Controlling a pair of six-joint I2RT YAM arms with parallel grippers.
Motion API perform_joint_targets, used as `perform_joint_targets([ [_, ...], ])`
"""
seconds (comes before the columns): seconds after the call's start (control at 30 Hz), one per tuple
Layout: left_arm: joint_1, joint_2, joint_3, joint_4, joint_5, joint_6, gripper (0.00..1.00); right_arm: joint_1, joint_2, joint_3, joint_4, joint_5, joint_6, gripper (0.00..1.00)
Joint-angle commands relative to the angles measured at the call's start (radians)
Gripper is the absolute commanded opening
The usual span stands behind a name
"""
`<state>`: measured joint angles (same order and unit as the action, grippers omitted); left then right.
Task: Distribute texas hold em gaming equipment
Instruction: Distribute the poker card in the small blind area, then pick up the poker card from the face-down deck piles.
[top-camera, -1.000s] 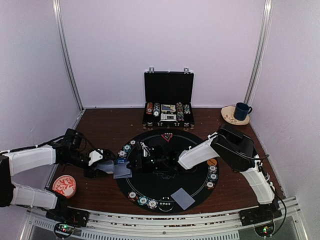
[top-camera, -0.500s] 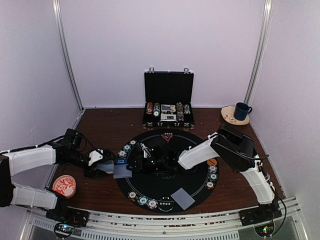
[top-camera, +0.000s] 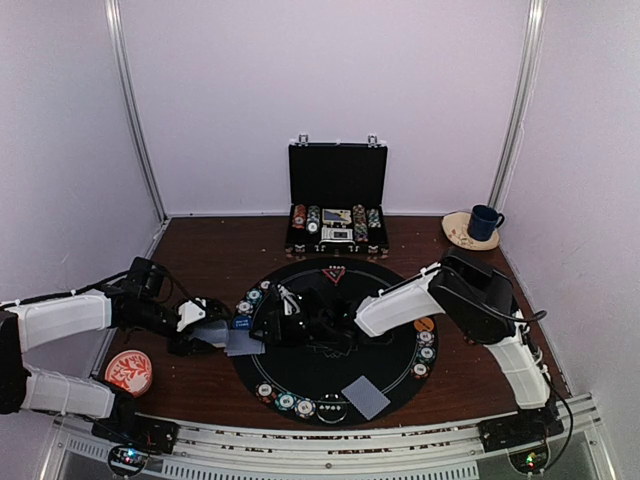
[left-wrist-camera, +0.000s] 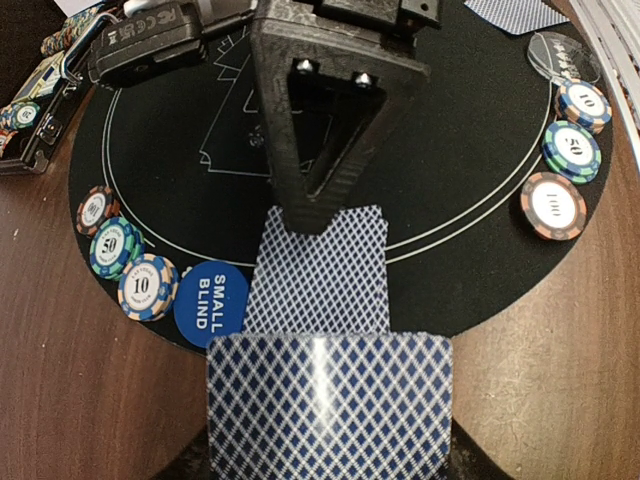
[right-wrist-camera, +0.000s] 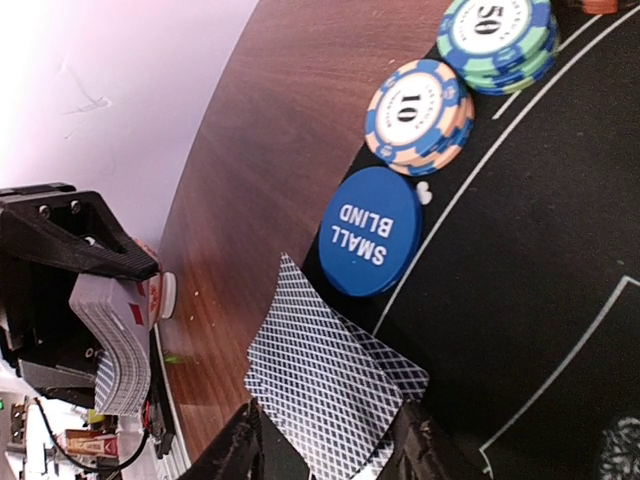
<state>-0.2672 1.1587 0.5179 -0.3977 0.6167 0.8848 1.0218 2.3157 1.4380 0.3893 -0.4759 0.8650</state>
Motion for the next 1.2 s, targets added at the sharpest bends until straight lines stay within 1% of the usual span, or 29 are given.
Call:
perform_joint_targets([
  [0.0, 0.006, 0.001, 0.001, 0.016, 0.019, -0.004, 0.1, 0.004, -0.061, 0.015, -0.115, 0.102, -0.052, 0.47],
  [0.17, 0.008, 0.001, 0.001, 0.016, 0.02, -0.004, 0.1, 0.003, -0.108, 0.008, -0.166, 0.161, -0.087, 0.5],
  [0.3, 0.006, 0.0, 0.001, 0.017, 0.018, -0.003, 0.1, 0.005, -0.159, -0.036, -0.138, 0.165, -0.093, 0.53],
  [0.43, 0.007, -0.005, 0.001, 0.017, 0.019, -0.004, 0.1, 0.019, -0.206, -0.122, 0.028, 0.102, -0.046, 0.57],
  [0.53, 0.008, -0.005, 0.001, 0.017, 0.022, -0.003, 0.1, 0.045, -0.203, -0.138, 0.118, 0.066, -0.012, 0.63],
  [0.63, 0.007, -0.007, 0.001, 0.011, 0.024, -0.001, 0.1, 0.08, -0.161, -0.092, 0.135, 0.052, -0.002, 0.7],
  [0.7, 0.007, -0.012, 0.0, 0.008, 0.026, 0.0, 0.1, 0.094, -0.126, -0.053, 0.137, 0.051, 0.005, 0.72],
  [1.0, 0.007, -0.019, 0.003, -0.018, 0.057, 0.025, 0.1, 0.104, 0.006, 0.088, 0.141, 0.025, 0.054, 0.73],
  [1.17, 0.005, -0.024, 0.005, -0.042, 0.077, 0.044, 0.11, 0.103, 0.052, 0.148, 0.124, 0.02, 0.067, 0.73],
])
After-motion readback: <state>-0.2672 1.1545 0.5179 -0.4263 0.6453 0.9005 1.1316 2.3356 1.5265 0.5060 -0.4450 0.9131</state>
